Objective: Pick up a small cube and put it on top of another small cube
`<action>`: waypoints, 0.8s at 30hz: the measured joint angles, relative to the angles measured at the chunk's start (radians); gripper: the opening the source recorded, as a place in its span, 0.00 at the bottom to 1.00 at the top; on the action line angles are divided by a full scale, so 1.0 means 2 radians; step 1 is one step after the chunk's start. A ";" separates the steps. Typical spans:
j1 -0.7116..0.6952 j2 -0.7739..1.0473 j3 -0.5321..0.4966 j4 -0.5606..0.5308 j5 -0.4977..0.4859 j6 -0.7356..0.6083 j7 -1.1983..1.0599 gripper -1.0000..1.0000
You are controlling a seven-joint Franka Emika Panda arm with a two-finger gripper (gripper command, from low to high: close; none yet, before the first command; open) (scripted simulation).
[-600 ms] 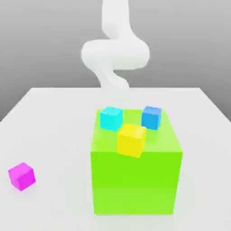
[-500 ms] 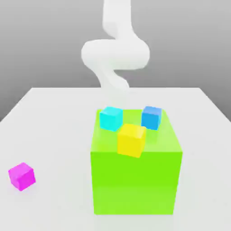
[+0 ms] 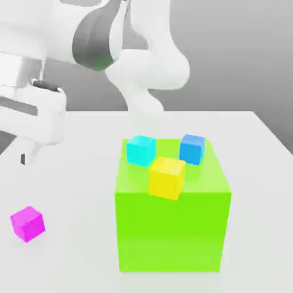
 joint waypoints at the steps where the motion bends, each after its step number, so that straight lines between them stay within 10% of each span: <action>1: -0.009 0.017 -0.008 -0.006 0.008 0.009 -0.007 0.50; 13: -0.117 0.222 0.040 -0.028 0.175 0.139 -0.138 0.50; 14: -0.122 0.233 0.045 -0.026 0.179 0.148 -0.141 0.00; 24: -0.112 0.189 0.030 -0.035 0.156 0.112 -0.123 0.00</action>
